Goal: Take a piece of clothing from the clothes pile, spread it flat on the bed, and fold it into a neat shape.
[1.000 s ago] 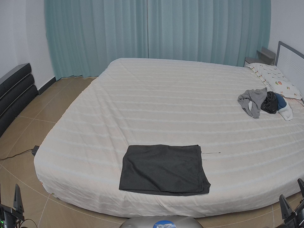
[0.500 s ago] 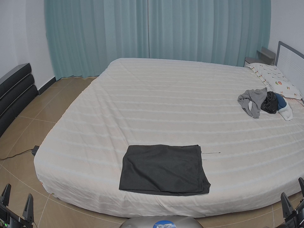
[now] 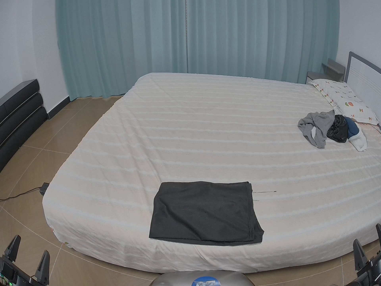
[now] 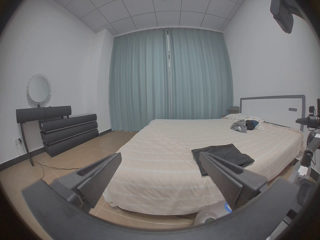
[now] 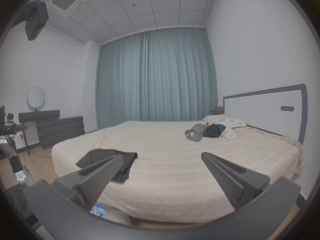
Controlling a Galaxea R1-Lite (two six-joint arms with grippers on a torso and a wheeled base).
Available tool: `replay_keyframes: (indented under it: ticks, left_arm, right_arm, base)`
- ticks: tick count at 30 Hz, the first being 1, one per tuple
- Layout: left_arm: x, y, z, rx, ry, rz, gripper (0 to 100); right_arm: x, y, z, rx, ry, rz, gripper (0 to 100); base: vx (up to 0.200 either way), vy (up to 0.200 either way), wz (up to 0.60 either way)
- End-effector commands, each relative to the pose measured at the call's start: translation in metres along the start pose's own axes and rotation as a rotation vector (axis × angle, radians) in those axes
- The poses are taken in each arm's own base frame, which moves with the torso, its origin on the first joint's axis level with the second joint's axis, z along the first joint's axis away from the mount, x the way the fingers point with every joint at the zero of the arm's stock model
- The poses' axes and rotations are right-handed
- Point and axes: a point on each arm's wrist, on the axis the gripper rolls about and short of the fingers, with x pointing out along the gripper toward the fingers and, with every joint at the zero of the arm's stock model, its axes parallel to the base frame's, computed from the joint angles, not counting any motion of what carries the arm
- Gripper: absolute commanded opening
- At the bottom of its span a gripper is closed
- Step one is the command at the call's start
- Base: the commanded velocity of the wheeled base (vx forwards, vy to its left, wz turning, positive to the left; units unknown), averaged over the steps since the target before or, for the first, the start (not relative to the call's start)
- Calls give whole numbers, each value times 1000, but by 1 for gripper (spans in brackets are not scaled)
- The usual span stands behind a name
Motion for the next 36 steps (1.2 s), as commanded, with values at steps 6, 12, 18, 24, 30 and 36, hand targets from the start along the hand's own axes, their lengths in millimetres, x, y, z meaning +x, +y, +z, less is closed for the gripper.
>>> replay_keyframes:
  ticks: [6,12,18,24,30,36]
  left_arm:
    - [0,0,-3,2,-3,-7,100]
    - [0,0,-3,5,-3,-9,100]
    - [0,0,-3,6,-2,-9,100]
    - [0,0,-3,6,-3,-10,100]
    - [0,0,-3,3,-5,-6,100]
    - [0,0,-3,-4,-5,-4,100]
  right_arm:
    - [0,-1,-7,-30,57,-21,100]
    - [0,0,-7,-25,51,-10,100]
    - [0,0,-7,-24,51,-7,100]
    - [0,0,-7,-22,51,-5,100]
    - [0,0,-7,-24,54,-2,100]
    - [0,0,-7,-22,55,7,100]
  base:
    - [0,0,0]
    - [0,0,0]
    - [0,0,0]
    - [0,0,0]
    - [0,0,0]
    - [0,0,0]
